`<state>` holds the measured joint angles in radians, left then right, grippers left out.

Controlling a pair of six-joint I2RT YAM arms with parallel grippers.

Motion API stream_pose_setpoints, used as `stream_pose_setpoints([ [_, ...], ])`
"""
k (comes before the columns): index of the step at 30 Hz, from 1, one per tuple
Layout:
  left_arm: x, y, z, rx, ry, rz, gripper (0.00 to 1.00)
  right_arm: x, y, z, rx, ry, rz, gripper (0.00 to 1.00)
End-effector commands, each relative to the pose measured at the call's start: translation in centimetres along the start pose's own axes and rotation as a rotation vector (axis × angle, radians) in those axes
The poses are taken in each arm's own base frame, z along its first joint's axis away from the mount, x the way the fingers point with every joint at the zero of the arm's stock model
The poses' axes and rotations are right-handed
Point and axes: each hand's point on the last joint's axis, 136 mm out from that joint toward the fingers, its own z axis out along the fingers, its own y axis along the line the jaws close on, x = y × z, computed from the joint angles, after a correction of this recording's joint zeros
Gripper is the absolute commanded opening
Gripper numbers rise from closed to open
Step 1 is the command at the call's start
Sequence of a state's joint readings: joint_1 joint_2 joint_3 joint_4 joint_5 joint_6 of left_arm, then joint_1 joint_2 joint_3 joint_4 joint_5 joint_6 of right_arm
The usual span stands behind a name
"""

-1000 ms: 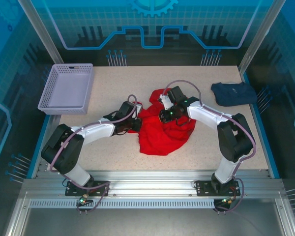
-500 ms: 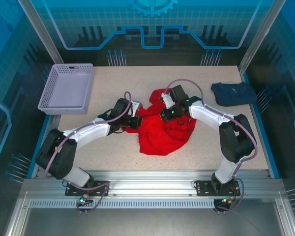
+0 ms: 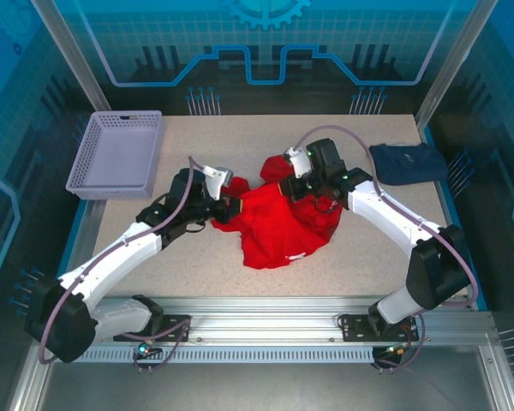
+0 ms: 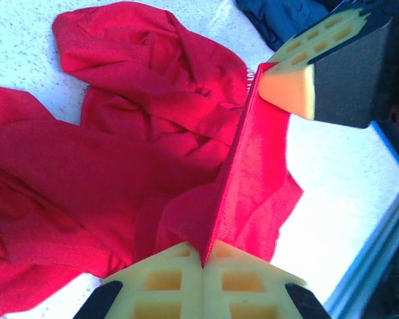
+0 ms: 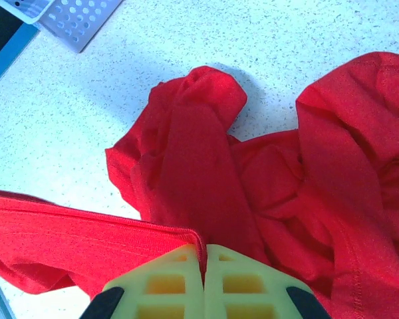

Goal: Fold the inside-out t-shirt

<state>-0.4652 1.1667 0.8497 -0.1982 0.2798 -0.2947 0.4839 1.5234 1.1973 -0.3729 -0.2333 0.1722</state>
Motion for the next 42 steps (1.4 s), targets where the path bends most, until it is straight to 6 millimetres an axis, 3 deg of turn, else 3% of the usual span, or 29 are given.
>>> stream_pose_setpoints([
  [1, 1.9, -0.3, -1.2, 0.056, 0.077, -0.150, 0.00, -0.5, -1.3, -0.7, 0.105, -0.010, 0.007, 0.00],
  [7, 3.3, -2.3, -2.5, 0.158, 0.138, -0.191, 0.00, -2.2, -2.5, -2.4, 0.209, -0.045, -0.003, 0.00],
  [12, 4.7, -2.2, -2.3, 0.175, 0.176, -0.193, 0.00, -2.9, -0.2, -1.9, 0.101, -0.048, -0.047, 0.00],
  [16, 5.4, -2.7, -2.2, 0.215, 0.210, -0.185, 0.00, -2.9, 0.1, -1.4, 0.099, -0.027, -0.071, 0.00],
  [22, 5.8, -0.6, -1.2, 0.106, 0.197, -0.182, 0.00, -3.6, 1.1, -1.0, 0.041, -0.037, -0.072, 0.01],
  [26, 4.2, 1.1, -1.5, 0.004, 0.082, -0.210, 0.00, -3.1, 1.5, -0.3, 0.008, 0.012, -0.059, 0.13],
  [32, 1.6, 5.6, -4.8, -0.164, -0.083, -0.339, 0.00, 0.2, -1.8, -1.8, 0.136, 0.078, 0.015, 0.40],
  [36, 1.1, 7.9, -6.9, -0.234, -0.162, -0.406, 0.00, 4.1, -5.7, -2.4, 0.253, 0.133, 0.128, 0.47],
  [42, -0.4, 9.1, -9.8, -0.249, -0.252, -0.462, 0.00, 8.2, -11.9, -2.3, 0.452, 0.205, 0.300, 0.52],
])
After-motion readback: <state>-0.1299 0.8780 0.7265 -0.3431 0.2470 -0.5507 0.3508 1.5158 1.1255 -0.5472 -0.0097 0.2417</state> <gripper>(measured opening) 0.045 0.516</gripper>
